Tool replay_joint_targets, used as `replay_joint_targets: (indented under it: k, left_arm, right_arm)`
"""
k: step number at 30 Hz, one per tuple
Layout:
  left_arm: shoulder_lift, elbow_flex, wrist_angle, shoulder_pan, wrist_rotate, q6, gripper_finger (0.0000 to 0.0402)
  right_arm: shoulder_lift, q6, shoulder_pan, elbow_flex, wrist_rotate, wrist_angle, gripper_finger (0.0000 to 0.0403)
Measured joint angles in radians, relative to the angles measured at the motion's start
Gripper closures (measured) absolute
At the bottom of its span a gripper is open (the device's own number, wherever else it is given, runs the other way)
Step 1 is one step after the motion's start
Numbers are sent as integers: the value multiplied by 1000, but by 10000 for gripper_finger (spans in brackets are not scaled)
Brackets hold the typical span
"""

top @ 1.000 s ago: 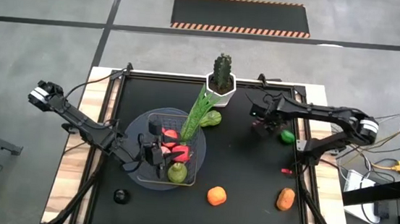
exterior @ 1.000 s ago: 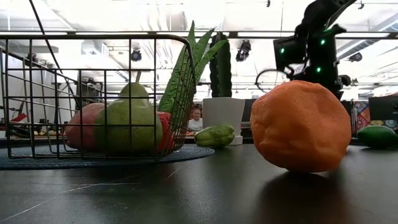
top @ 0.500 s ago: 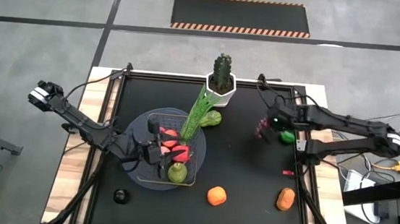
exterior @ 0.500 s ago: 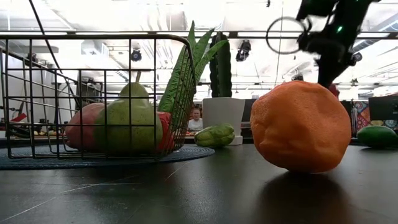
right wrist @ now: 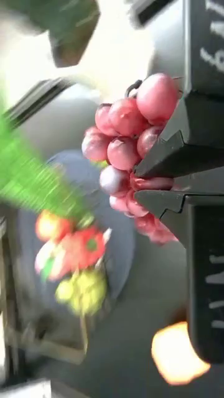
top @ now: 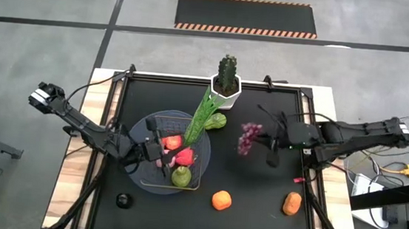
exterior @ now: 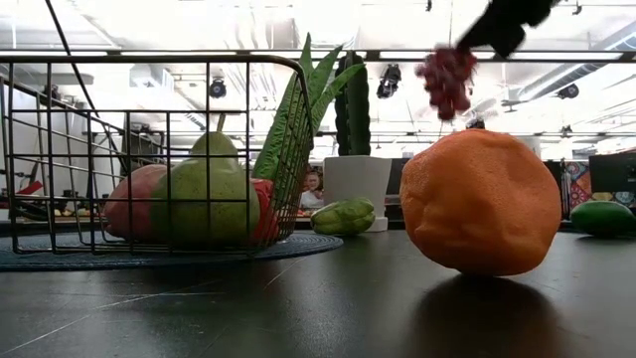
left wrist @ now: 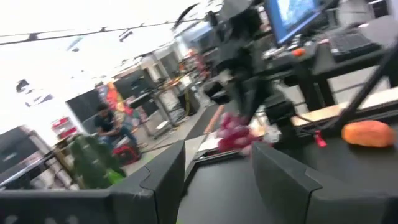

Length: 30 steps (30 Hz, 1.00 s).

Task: Build produce basket
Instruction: Put the red grapes into the wire basket

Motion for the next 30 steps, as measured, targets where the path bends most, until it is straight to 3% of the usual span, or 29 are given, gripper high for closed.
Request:
replay_joint_targets:
  k: [7,18,30]
  left_arm:
    - [0,0,32,-9,-22,-14,234]
    - [-16,0,30,-19,-24,-17,234]
    - [-21,0,26,-33,-25,-18,234]
  right_arm:
    - [83,-232,109,0,3,312,381]
    - [286,-451,115,1,23,701,381]
    - [534,-566,104,1,252,1043,381]
